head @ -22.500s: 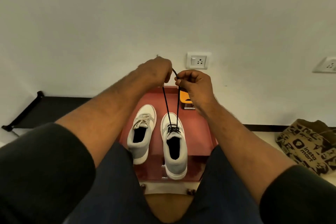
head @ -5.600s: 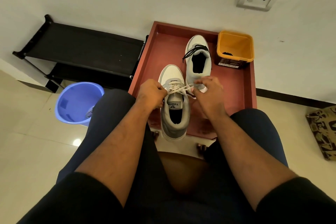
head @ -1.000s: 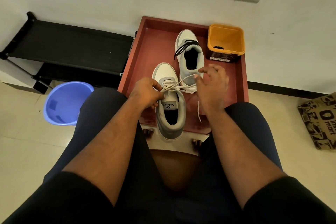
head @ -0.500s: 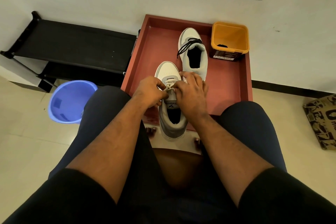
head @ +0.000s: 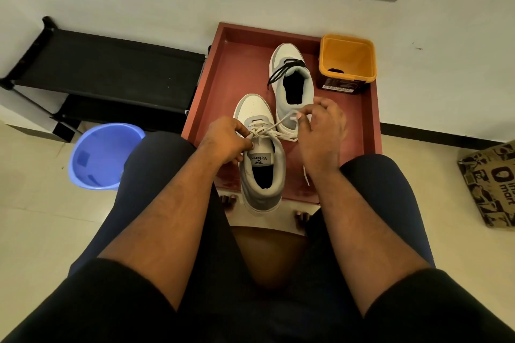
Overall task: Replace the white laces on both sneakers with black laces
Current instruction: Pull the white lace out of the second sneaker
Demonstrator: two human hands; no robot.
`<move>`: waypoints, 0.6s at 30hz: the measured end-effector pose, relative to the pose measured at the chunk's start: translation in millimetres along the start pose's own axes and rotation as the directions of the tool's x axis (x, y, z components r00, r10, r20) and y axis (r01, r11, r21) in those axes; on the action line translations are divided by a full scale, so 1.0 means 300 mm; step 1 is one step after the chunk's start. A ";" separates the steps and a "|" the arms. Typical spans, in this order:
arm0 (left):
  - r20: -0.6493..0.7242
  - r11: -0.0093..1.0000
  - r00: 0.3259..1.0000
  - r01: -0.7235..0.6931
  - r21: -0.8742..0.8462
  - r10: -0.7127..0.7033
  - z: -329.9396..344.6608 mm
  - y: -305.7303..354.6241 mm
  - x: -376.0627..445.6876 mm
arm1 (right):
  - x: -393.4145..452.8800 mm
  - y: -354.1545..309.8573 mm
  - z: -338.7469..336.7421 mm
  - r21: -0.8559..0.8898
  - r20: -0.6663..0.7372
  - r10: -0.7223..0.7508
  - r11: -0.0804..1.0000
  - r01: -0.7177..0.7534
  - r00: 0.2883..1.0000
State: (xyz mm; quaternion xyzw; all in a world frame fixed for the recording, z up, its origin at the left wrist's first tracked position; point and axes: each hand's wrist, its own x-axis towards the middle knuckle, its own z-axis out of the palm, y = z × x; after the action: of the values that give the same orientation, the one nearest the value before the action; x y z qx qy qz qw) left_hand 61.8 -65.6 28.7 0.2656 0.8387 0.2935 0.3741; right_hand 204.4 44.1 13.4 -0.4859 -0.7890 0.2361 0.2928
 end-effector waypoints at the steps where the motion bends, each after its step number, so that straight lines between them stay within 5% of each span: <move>1: -0.004 1.000 1.000 0.000 0.001 0.000 -0.001 -0.001 0.000 | 0.006 0.004 -0.004 0.022 -0.030 0.018 1.000 -0.017 0.999; 6: -0.036 1.000 0.999 -0.001 0.024 0.002 0.008 -0.013 0.009 | 0.047 0.027 -0.034 0.145 -0.149 0.162 0.979 -0.140 0.975; 10: -0.171 0.961 0.967 -0.149 0.234 0.191 0.034 -0.012 0.015 | 0.043 0.021 -0.049 0.227 -0.235 0.242 0.955 -0.189 0.941; 12: -0.158 0.929 0.944 -0.236 0.284 0.288 0.057 -0.004 0.013 | 0.024 0.003 -0.047 0.103 -0.229 0.140 0.987 -0.119 0.963; 15: -0.144 0.889 0.930 -0.265 0.374 0.338 0.090 0.002 0.010 | -0.015 -0.017 -0.017 0.019 0.088 -0.087 0.996 0.085 0.992; 18: -0.163 0.869 0.921 -0.260 0.420 0.355 0.102 0.006 0.019 | -0.044 -0.017 0.018 0.081 0.398 -0.138 0.990 0.115 0.907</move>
State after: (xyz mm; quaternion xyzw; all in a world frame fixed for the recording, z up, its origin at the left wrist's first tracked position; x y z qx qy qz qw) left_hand 82.7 -51.6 10.5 0.4290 0.8649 0.2058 0.1597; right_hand 202.1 29.7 9.8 -0.3664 -0.8552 0.3335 0.1525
